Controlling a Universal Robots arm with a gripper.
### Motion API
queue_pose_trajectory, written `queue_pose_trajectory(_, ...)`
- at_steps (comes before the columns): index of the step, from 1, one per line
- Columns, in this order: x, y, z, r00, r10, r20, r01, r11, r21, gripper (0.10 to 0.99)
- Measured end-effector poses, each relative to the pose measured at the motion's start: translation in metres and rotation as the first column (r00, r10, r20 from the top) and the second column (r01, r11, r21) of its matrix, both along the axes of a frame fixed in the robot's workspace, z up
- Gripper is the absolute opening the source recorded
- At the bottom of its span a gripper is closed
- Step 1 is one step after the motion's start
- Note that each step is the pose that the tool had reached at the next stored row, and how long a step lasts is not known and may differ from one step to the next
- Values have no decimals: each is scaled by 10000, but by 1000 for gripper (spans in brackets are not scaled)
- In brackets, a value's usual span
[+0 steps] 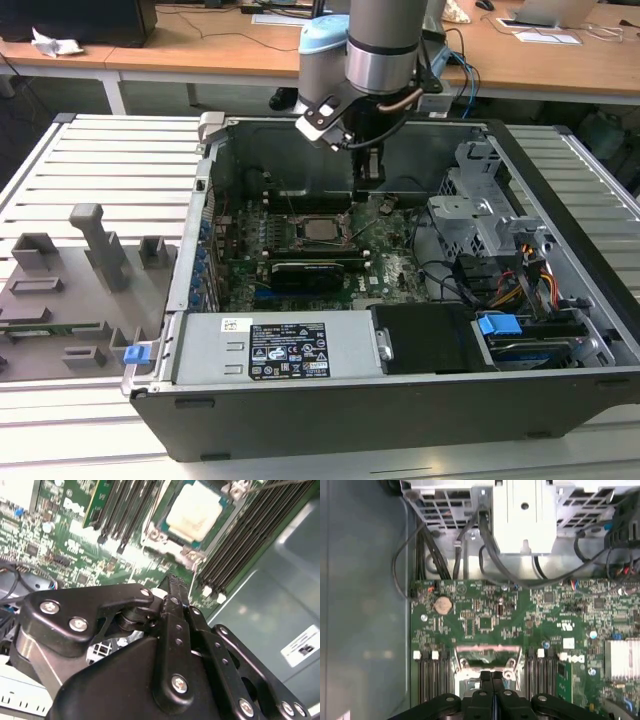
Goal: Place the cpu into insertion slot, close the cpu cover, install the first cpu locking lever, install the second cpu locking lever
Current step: 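Close the cpu cover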
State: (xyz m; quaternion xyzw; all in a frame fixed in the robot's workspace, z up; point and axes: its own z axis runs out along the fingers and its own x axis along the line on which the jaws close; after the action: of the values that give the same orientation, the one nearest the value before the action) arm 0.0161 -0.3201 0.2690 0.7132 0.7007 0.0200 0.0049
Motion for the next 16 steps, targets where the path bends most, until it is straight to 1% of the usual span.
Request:
queue_pose_trajectory(2, 62, 0, -1, 10000, 3, -24, -3, 10000, 2, 106)
queue_pose_trajectory(4, 105, 0, 0, 10000, 58, -42, -58, 10000, 1, 106)
queue_pose_trajectory(6, 130, 0, 0, 9997, 238, -65, -238, 9997, 0, 106)
queue_pose_trajectory(8, 160, 0, -3, 9993, 355, -69, -355, 9994, 0, 106)
queue_pose_trajectory(9, 204, 0, -7, 9994, 353, -70, -353, 9994, 2, 106)
queue_pose_trajectory(12, 283, 0, -14, 9993, 355, -72, -355, 9994, 0, 106)
queue_pose_trajectory(14, 319, 0, -23, 9993, 353, -72, -353, 9994, 0, 106)
queue_pose_trajectory(16, 333, 1, -34, 9993, 355, -71, -355, 9994, -1, 106)
